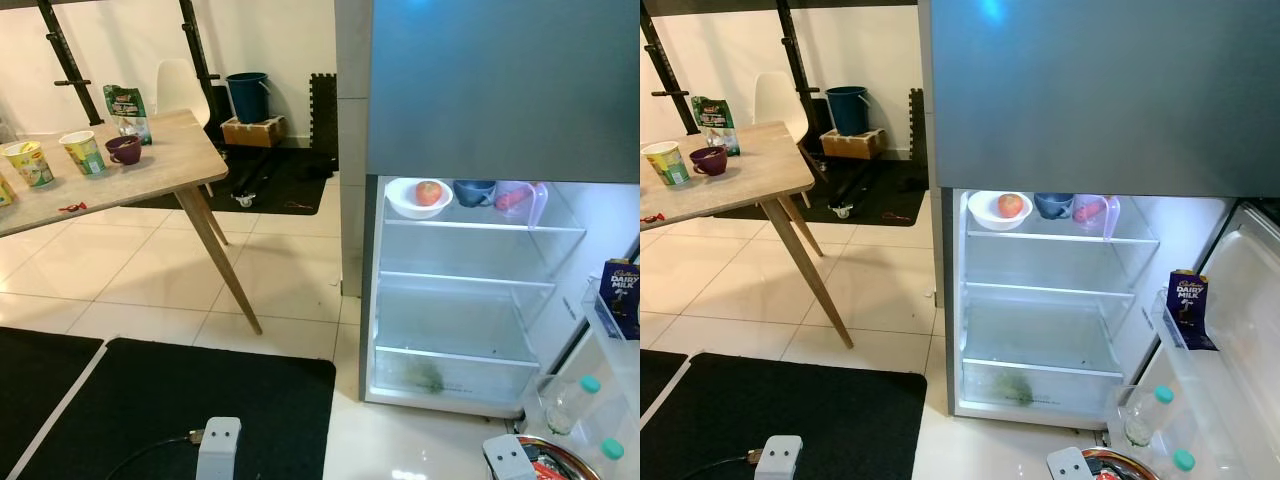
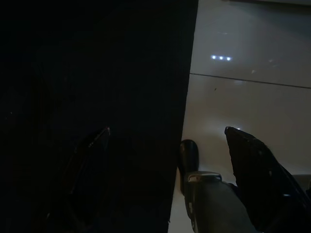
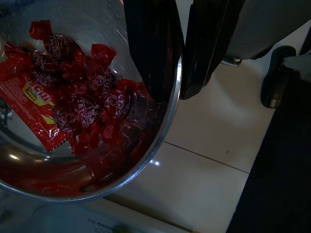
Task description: Restocking fridge
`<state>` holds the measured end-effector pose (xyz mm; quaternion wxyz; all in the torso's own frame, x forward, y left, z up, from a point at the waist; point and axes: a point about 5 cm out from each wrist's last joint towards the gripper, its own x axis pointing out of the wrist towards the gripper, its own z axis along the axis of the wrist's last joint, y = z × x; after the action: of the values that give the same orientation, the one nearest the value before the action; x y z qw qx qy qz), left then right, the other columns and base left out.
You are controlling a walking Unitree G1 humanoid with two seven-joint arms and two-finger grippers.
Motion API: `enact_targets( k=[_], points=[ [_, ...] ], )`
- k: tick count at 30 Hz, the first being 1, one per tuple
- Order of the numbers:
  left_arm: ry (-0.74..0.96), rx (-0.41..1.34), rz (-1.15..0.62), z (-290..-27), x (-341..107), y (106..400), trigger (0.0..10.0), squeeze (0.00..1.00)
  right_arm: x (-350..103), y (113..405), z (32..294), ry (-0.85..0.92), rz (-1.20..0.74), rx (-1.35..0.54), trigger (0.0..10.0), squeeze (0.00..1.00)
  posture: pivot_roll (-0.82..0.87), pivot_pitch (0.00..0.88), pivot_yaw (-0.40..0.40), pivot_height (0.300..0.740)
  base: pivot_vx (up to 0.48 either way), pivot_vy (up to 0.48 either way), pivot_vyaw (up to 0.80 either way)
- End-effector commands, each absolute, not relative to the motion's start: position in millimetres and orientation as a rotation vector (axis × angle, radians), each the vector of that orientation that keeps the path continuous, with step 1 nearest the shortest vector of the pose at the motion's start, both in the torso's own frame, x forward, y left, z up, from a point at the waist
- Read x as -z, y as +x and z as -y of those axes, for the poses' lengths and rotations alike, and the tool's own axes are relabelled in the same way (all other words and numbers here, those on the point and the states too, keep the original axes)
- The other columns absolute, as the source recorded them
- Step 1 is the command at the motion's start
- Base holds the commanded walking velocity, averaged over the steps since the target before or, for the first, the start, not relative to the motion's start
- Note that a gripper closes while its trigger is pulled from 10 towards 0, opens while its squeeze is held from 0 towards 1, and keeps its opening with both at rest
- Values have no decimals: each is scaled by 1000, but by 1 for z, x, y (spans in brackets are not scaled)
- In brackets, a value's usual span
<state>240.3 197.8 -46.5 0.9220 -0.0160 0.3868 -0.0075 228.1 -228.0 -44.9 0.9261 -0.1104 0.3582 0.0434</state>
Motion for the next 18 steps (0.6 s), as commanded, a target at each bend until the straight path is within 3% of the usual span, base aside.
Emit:
enact_targets(
  k=[1, 18],
  points=[
    [-6, 26, -798, -198, 48, 237, 10000, 0, 49, 223, 228, -211, -751, -73, 10000, 0, -117, 101, 41, 740, 0, 0, 0],
    [42, 68, -760, -196, 43, 244, 10000, 0, 47, 227, 222, -179, -737, -63, 10000, 0, -107, 100, 50, 740, 0, 0, 0]
  ],
)
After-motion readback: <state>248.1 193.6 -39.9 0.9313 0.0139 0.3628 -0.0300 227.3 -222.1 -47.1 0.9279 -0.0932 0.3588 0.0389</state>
